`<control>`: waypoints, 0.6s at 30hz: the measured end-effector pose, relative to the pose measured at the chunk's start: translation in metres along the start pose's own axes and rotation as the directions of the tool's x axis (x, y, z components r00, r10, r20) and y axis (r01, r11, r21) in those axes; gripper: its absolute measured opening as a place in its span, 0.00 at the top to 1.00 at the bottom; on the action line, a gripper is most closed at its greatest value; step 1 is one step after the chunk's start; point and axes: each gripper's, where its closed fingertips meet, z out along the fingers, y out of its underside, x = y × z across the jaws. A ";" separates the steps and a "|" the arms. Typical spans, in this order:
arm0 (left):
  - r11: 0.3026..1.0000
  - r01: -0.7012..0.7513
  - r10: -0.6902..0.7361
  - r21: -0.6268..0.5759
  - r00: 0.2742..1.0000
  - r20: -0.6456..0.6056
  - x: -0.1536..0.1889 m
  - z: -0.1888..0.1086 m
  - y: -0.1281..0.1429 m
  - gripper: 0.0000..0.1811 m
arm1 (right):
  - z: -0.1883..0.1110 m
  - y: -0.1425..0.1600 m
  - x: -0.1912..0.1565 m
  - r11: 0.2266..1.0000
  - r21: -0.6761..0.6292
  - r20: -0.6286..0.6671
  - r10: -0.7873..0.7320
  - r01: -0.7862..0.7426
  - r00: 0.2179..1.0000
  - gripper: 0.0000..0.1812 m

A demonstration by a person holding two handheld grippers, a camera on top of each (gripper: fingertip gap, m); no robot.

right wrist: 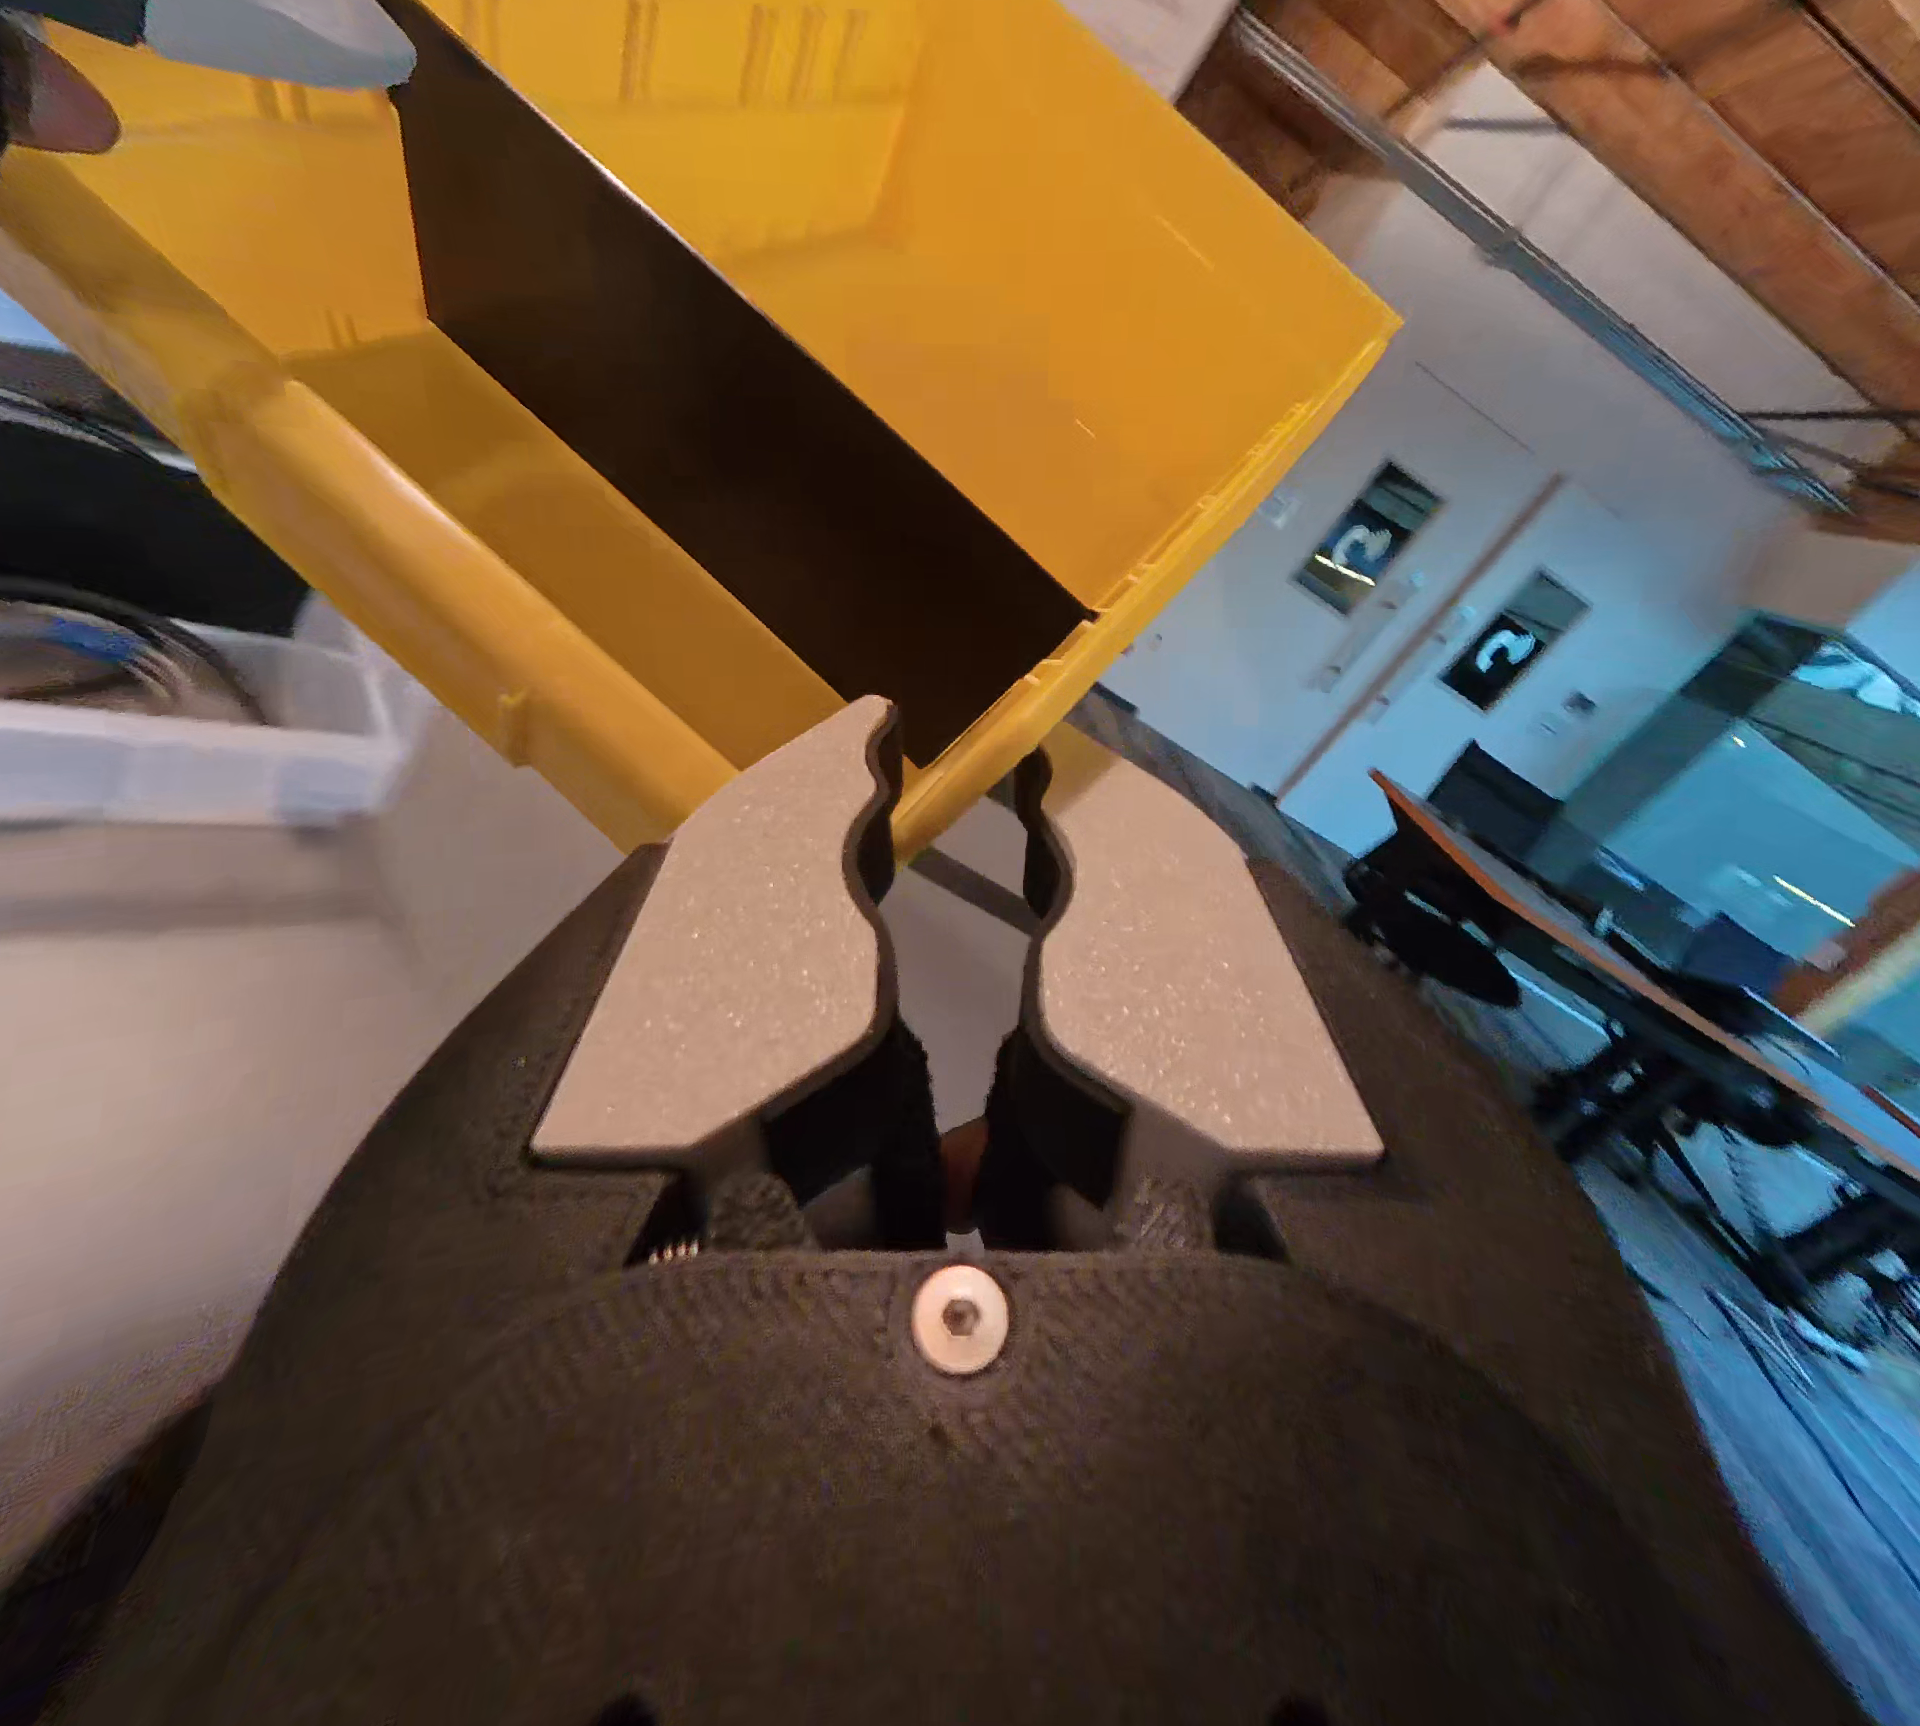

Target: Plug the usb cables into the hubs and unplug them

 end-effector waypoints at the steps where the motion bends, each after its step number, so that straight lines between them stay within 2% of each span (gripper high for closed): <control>1: 1.000 0.008 -0.008 -0.002 1.000 -0.016 0.014 0.010 0.003 0.90 | -0.003 0.011 0.009 1.000 -0.020 -0.015 0.003 -0.004 1.000 0.89; 5: 0.997 0.068 -0.071 -0.040 0.994 -0.086 0.066 0.044 0.020 0.93 | -0.014 0.057 0.037 0.993 -0.110 -0.060 0.038 -0.044 0.998 0.89; 9: 0.990 0.091 -0.107 -0.109 0.982 -0.157 0.115 0.065 0.046 0.92 | -0.025 0.102 0.054 0.974 -0.221 -0.086 0.032 -0.051 0.996 0.89; 13: 0.977 0.104 -0.143 -0.184 0.967 -0.213 0.154 0.073 0.076 0.91 | -0.035 0.141 0.061 0.950 -0.307 -0.080 0.036 -0.059 0.996 0.90; 18: 0.952 0.116 -0.189 -0.285 0.951 -0.244 0.184 0.072 0.115 0.88 | -0.037 0.177 0.061 0.918 -0.392 -0.061 0.031 -0.053 0.998 0.91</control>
